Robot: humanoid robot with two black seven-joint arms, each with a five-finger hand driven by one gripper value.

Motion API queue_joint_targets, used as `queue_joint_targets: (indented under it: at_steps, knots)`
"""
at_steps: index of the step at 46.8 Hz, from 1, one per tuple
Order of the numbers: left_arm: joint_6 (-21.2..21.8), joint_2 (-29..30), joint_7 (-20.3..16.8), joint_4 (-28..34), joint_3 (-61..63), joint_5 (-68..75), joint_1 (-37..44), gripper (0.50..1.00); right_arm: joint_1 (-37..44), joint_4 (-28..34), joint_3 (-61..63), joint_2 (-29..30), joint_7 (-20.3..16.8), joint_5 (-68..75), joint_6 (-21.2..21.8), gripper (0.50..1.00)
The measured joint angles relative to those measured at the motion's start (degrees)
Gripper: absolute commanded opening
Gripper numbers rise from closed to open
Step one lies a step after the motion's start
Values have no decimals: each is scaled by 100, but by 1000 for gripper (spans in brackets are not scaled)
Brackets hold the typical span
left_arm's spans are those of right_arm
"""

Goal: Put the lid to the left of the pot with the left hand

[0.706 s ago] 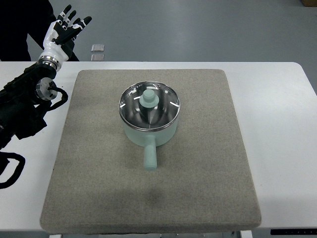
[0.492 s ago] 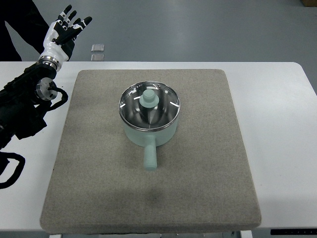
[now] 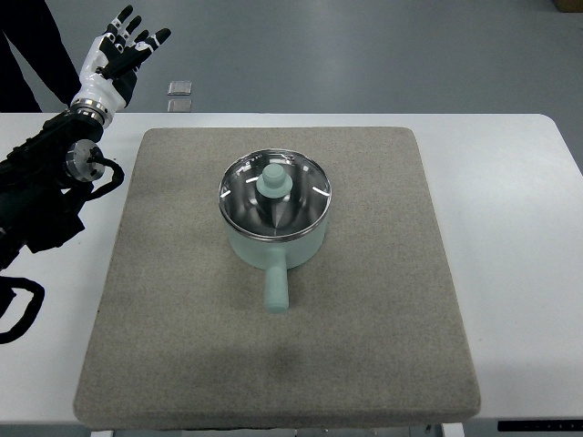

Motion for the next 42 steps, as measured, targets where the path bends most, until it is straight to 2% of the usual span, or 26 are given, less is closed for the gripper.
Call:
queue_joint_targets:
  at_steps: [10,26,42]
  knots:
    - [-10,58,30,-4,183,18,-163,994,0,0,0,0,0,0,0,924]
    - [-51,152,41,-7,1793,19,-682,994,0,0,0,0,0,0,0,924]
    - [-260,210,49,-108,4702,84,-1778,994,0,0,-2,0,0,0,0,924]
